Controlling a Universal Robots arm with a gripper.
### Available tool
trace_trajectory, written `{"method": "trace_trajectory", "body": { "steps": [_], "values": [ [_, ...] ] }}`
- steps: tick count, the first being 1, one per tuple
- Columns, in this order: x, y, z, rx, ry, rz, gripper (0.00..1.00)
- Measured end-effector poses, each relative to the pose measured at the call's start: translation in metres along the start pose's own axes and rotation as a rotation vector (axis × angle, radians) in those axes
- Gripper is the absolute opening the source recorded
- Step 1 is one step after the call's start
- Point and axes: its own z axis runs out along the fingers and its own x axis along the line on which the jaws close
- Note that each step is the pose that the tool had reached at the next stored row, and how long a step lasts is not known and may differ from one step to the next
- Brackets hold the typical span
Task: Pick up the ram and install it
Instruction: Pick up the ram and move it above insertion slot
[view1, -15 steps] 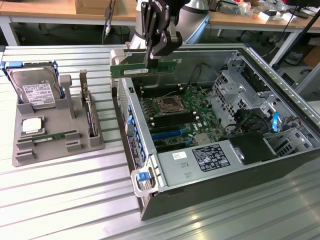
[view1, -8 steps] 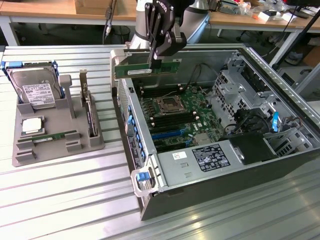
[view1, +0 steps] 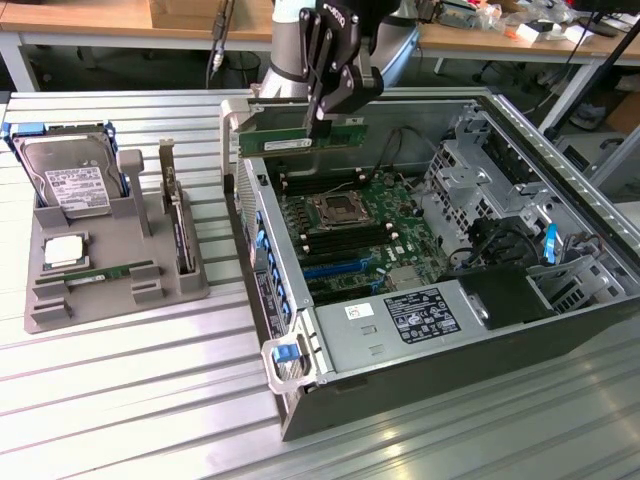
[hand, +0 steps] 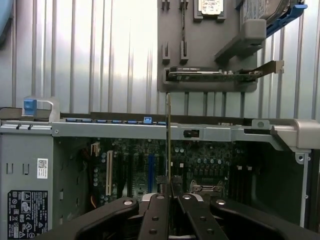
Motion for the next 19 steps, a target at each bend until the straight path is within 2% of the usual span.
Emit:
{"method": "trace_trajectory", "body": {
  "steps": [19],
  "values": [
    [0.001,-0.0189,0.0025,0.0,0.0,0.0,0.12]
  ]
}}
